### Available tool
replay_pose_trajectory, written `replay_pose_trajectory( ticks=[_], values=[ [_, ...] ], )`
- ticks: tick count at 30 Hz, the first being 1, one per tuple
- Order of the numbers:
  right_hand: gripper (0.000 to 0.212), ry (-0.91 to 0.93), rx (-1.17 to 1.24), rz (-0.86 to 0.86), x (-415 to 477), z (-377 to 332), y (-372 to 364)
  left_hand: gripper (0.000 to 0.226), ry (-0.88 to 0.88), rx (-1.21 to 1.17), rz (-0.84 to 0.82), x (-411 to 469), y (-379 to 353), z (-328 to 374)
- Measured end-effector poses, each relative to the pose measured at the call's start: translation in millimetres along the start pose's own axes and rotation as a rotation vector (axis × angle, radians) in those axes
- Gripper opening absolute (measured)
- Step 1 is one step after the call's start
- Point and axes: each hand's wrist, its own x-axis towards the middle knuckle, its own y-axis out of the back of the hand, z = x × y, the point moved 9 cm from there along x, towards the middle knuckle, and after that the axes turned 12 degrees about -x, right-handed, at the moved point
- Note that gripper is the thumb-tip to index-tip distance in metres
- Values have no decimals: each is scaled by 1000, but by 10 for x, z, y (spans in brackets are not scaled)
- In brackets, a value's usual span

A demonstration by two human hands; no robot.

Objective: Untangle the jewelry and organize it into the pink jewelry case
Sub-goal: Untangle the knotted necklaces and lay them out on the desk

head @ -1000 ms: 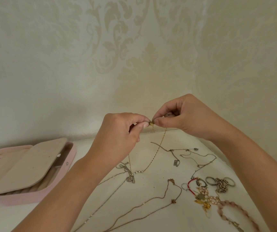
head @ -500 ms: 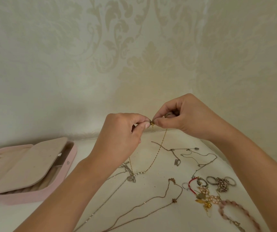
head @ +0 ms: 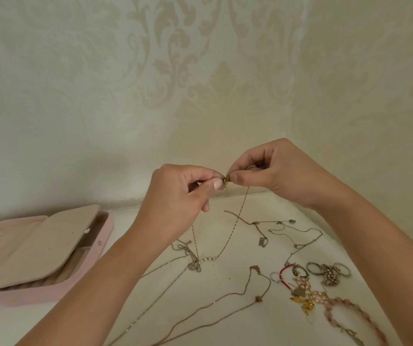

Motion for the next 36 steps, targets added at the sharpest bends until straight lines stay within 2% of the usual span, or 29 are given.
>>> replay_pose_trajectory(
  ticks=[13,36],
  values=[
    [9,13,68,-22,-9,-19,6,21,-8,-135,-27,42,5,-9],
    [8,18,39,13,0,-45,34,14,-8,-73,35,12,46,10]
  ],
)
